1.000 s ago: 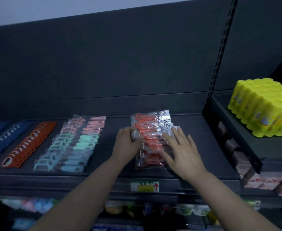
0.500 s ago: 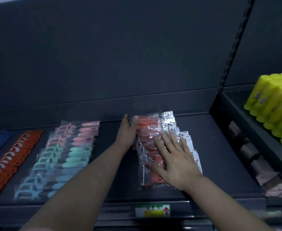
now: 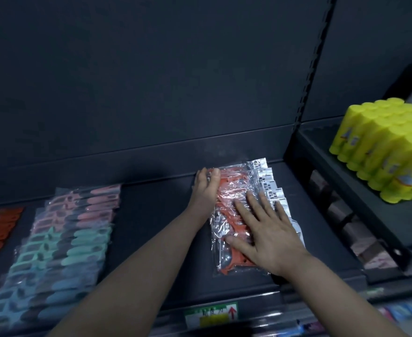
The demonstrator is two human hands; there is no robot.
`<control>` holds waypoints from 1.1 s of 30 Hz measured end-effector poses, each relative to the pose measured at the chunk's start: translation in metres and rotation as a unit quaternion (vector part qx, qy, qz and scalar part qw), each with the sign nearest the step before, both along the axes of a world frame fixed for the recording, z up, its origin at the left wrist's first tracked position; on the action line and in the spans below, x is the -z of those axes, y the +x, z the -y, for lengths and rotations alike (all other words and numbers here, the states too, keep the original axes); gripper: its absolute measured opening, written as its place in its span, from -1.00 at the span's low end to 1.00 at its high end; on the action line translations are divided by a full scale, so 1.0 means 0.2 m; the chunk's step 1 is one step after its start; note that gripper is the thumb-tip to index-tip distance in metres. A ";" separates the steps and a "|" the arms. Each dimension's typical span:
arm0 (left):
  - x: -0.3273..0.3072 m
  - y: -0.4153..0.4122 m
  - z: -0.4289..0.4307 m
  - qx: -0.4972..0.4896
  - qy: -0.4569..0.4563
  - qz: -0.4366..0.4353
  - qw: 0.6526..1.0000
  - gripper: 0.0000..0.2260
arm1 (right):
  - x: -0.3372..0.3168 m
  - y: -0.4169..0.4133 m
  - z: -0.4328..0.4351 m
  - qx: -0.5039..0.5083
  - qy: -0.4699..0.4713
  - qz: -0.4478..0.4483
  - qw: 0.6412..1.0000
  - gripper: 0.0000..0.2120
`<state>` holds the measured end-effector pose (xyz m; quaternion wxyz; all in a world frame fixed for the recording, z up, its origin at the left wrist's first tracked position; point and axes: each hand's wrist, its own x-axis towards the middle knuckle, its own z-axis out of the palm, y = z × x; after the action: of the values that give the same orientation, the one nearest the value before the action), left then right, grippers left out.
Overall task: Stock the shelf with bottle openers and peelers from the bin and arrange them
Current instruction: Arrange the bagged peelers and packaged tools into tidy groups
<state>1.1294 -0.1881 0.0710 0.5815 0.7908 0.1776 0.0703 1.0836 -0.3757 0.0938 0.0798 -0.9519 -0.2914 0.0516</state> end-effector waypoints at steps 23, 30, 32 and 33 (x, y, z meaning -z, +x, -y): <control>-0.27 -1.16 -1.08 -0.130 0.215 0.027 0.967 -0.50 | -0.10 -0.69 -1.09 -0.160 0.103 -0.022 0.981 -0.52; -0.14 -1.41 -1.41 -0.105 0.172 -0.020 0.979 -0.50 | -0.01 -0.95 -1.45 -0.080 0.035 -0.013 0.996 -0.39; -0.11 -1.41 -1.42 -0.096 0.163 -0.022 0.982 -0.55 | 0.01 -0.96 -1.49 -0.060 0.012 -0.008 0.998 -0.34; -0.10 -1.39 -1.41 -0.097 0.170 -0.023 0.980 -0.57 | 0.02 -0.95 -1.50 -0.053 0.001 -0.011 0.999 -0.33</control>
<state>0.8510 0.0948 0.0901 0.4244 0.8587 0.2523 0.1370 0.8937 -0.0765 0.0907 0.0810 -0.9345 -0.3402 0.0660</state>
